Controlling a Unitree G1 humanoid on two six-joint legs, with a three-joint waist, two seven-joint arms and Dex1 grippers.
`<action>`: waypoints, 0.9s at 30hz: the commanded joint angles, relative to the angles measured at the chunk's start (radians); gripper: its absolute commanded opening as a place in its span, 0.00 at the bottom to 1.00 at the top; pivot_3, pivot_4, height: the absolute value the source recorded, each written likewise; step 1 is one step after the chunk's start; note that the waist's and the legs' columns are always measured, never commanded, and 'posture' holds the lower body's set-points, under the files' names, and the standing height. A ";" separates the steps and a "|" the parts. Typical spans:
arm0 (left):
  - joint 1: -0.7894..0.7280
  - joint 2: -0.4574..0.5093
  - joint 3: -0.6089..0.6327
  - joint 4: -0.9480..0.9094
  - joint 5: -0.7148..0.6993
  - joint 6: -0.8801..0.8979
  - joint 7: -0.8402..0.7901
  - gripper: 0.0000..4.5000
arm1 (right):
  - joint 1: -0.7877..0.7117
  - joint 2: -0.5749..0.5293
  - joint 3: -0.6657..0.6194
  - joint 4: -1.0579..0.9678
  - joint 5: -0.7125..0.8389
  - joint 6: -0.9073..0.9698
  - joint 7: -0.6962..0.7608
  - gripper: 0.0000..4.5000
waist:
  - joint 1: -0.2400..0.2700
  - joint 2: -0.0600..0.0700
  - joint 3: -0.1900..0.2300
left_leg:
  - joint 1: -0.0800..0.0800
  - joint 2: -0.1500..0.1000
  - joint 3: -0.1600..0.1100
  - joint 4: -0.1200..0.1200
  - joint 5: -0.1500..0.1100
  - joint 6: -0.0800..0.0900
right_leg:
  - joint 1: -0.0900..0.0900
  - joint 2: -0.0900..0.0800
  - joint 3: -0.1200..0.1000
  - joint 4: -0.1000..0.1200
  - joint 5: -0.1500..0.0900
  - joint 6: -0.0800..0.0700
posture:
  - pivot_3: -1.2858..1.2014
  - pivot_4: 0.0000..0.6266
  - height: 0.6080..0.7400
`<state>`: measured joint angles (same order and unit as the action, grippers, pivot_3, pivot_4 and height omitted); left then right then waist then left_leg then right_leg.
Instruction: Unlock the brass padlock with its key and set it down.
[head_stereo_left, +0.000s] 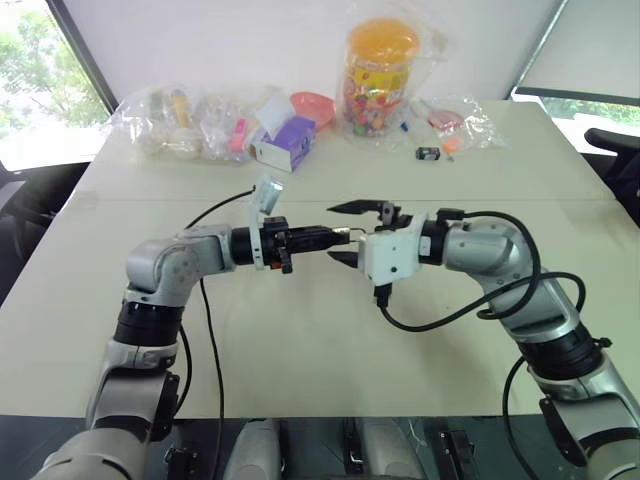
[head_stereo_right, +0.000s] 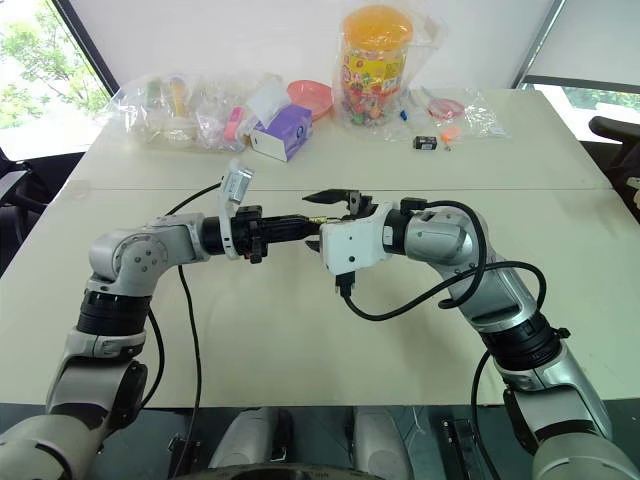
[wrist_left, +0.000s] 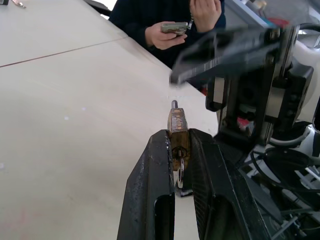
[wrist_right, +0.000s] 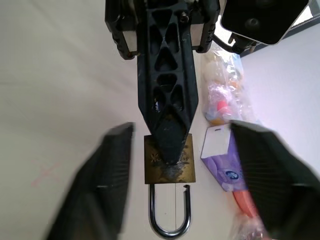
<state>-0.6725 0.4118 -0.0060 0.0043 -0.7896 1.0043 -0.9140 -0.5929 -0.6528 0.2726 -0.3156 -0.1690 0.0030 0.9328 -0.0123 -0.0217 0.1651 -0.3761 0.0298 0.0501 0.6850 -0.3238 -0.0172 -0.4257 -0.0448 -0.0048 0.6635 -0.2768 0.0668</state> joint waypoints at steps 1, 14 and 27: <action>-0.020 0.019 0.022 -0.023 -0.018 0.000 -0.020 0.00 | 0.014 -0.025 -0.046 -0.058 0.053 0.042 0.024 0.99 | 0.000 0.000 0.000 | 0.000 0.000 0.000 0.000 0.000 0.000 | 0.000 0.000 0.000 0.000 0.000 0.000 | 0.52 0.24 1.00; -0.054 0.065 0.021 0.034 0.010 -0.037 -0.065 0.00 | 0.049 -0.027 -0.257 -0.219 0.482 0.601 0.023 0.10 | 0.000 0.000 0.000 | 0.000 0.000 0.000 0.000 0.000 0.000 | 0.000 0.000 0.000 0.000 0.000 0.000 | 0.52 0.24 1.00; -0.068 0.074 0.004 0.014 -0.010 -0.009 -0.126 0.00 | 0.027 -0.002 -0.199 -0.197 0.509 0.658 -0.087 0.01 | 0.001 0.000 0.000 | 0.000 0.000 0.000 0.000 0.000 0.000 | 0.000 0.000 0.000 0.000 0.000 0.000 | 0.52 0.24 1.00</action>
<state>-0.7219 0.4721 -0.0065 0.0619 -0.7762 0.9953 -1.0136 -0.5443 -0.6558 0.0797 -0.5110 0.3449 0.6862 0.8573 -0.0114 -0.0217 0.1651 -0.3766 0.0297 0.0498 0.6847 -0.3241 -0.0168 -0.4257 -0.0446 -0.0048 0.6631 -0.2768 0.0668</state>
